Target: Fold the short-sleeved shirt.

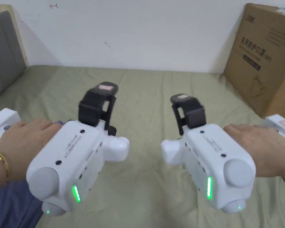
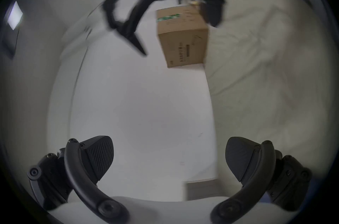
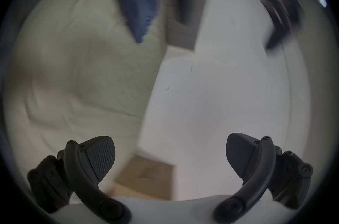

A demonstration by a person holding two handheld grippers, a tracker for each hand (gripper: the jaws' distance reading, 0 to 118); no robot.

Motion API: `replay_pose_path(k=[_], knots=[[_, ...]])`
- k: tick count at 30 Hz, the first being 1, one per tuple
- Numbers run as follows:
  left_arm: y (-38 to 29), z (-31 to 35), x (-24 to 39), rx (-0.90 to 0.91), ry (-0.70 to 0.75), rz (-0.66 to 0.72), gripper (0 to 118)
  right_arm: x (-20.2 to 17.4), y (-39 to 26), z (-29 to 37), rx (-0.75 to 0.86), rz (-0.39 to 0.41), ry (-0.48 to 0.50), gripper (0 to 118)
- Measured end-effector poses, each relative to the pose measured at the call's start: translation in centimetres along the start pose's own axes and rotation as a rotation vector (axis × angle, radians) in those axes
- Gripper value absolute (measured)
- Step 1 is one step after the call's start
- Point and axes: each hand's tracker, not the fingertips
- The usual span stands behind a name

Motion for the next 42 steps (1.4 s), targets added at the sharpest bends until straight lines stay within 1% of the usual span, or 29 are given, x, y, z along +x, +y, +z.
replay_pose_path(k=[1, 2, 3, 5, 6, 7, 8, 9, 10, 11, 14, 15, 18, 21, 28, 35, 39, 40, 41, 42], knots=[[-0.3, -0.4, -1.0, -0.042, -0.002, 0.186, 118, 1.4, -0.1, -0.2, -0.025, -0.247, 0.021, 118], [-0.7, -0.7, -2.0, -0.101, 0.003, 0.398, 118, 2.9, -0.5, -0.3, -0.057, -0.512, 0.023, 118], [-1.2, -1.1, -2.9, -0.162, 0.036, 0.609, 118, 4.0, -1.2, -0.3, -0.081, -0.774, 0.003, 118], [-2.2, -1.2, -3.7, -0.266, 0.159, 1.048, 118, 4.7, -2.8, -0.1, -0.105, -1.247, -0.067, 118], [-3.0, -0.9, -3.6, -0.274, 0.170, 1.276, 118, 3.7, -3.6, -0.3, -0.136, -1.433, -0.117, 118], [-3.8, -0.6, -3.1, -0.294, 0.174, 1.456, 118, 2.9, -4.1, -0.2, -0.143, -1.559, -0.135, 118], [-4.3, -0.5, -2.4, -0.327, 0.183, 1.586, 118, 2.0, -4.4, 0.0, -0.151, -1.636, -0.136, 118], [-4.4, -0.3, -1.5, -0.372, 0.203, 1.651, 118, 1.1, -4.5, 0.0, -0.178, -1.674, -0.146, 118], [-4.5, 0.0, -0.6, -0.390, 0.220, 1.674, 118, 0.1, -4.2, 0.1, -0.200, -1.669, -0.161, 118], [-4.5, 0.3, 0.2, -0.415, 0.239, 1.668, 118, -0.7, -4.1, 0.1, -0.223, -1.654, -0.176, 118], [-4.3, 0.5, 1.7, -0.460, 0.221, 1.509, 118, -2.0, -3.6, 0.5, -0.222, -1.624, -0.157, 118], [-4.2, 0.5, 2.0, -0.462, 0.215, 1.476, 118, -2.3, -3.5, 0.7, -0.219, -1.619, -0.156, 118], [-3.8, 0.7, 2.2, -0.442, 0.199, 1.439, 118, -2.6, -3.4, 0.7, -0.228, -1.608, -0.162, 118], [-3.4, 0.7, 2.5, -0.438, 0.176, 1.402, 118, -2.9, -3.6, 0.6, -0.233, -1.629, -0.150, 118], [-3.7, 0.6, 2.6, -0.430, 0.162, 1.452, 118, -3.1, -3.4, 0.8, -0.242, -1.627, -0.149, 118], [-3.6, 0.7, 2.4, -0.428, 0.164, 1.446, 118, -3.3, -3.4, 0.8, -0.246, -1.628, -0.138, 118], [-3.5, 0.6, 2.4, -0.424, 0.156, 1.433, 118, -3.2, -3.4, 0.8, -0.250, -1.632, -0.150, 118], [-3.4, 0.6, 2.3, -0.422, 0.153, 1.430, 115, -3.0, -3.4, 0.8, -0.249, -1.631, -0.151, 116], [-3.3, 0.7, 2.2, -0.421, 0.151, 1.425, 110, -2.9, -3.4, 0.9, -0.245, -1.625, -0.150, 110], [-3.2, 0.8, 2.0, -0.415, 0.145, 1.423, 96, -2.7, -3.4, 1.1, -0.237, -1.617, -0.149, 92]])
